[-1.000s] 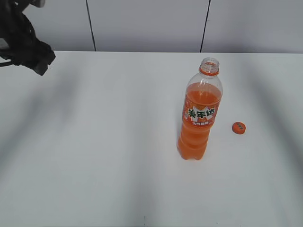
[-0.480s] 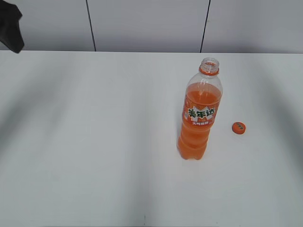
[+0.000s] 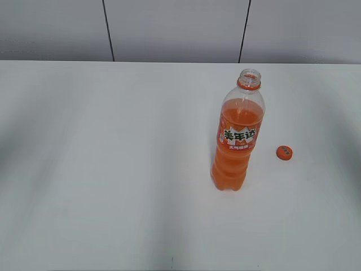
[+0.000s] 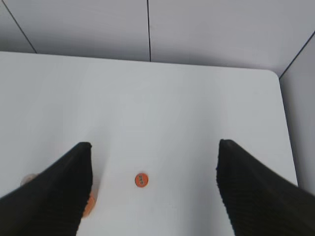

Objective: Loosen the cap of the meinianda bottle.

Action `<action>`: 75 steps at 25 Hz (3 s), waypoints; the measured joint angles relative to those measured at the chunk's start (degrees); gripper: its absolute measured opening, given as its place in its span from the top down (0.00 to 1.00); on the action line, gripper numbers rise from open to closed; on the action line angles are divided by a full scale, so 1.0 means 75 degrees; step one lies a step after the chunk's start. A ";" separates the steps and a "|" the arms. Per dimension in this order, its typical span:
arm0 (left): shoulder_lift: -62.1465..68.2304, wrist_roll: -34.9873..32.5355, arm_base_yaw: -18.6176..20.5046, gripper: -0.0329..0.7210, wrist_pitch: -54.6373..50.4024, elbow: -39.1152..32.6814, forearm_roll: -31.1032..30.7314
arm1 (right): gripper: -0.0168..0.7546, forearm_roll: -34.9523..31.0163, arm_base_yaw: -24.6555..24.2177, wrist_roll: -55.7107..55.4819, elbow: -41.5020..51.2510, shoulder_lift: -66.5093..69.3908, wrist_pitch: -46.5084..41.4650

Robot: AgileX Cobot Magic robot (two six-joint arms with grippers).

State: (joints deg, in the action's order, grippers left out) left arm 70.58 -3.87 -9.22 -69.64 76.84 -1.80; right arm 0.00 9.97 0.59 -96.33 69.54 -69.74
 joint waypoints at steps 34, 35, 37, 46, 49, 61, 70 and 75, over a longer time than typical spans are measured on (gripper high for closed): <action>-0.9457 0.0463 0.0000 0.28 0.1055 -0.6165 0.0560 | 0.21 -0.0043 0.0000 0.0129 0.8955 -0.8119 0.0825; -0.9457 0.0463 0.0000 0.29 0.1065 -0.6165 0.0560 | 0.21 -0.0060 0.0000 0.0129 0.8955 -0.8409 0.0837; -0.9457 0.0463 0.0000 0.30 0.1065 -0.6165 0.0574 | 0.22 -0.0069 0.0000 0.0136 0.8955 -0.8933 0.0852; -0.9457 0.0463 0.0000 0.31 0.1074 -0.6171 0.0581 | 0.22 -0.0068 0.0000 0.0136 0.8961 -0.9324 0.0863; -0.9457 0.0463 0.0000 0.31 0.1074 -0.6171 0.0581 | 0.22 -0.0060 0.0000 0.0136 0.8961 -0.9324 0.0863; -0.9457 0.0463 0.0000 0.31 0.1080 -0.6171 0.0581 | 0.22 -0.0075 -0.0629 0.0136 0.8961 -0.9324 0.0863; -0.9457 0.0463 0.0006 0.31 0.1082 -0.6171 0.0588 | 0.22 -0.0075 -0.1586 0.0136 0.8961 -0.9324 0.0863; -0.9457 0.0463 0.0648 0.32 0.1082 -0.6171 0.0588 | 0.22 -0.0075 -0.1586 0.0136 0.8961 -0.9324 0.0863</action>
State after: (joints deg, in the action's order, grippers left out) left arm -0.35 -0.40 -4.36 -61.53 30.55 2.61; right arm -0.57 -1.93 1.61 -29.12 -0.39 -63.26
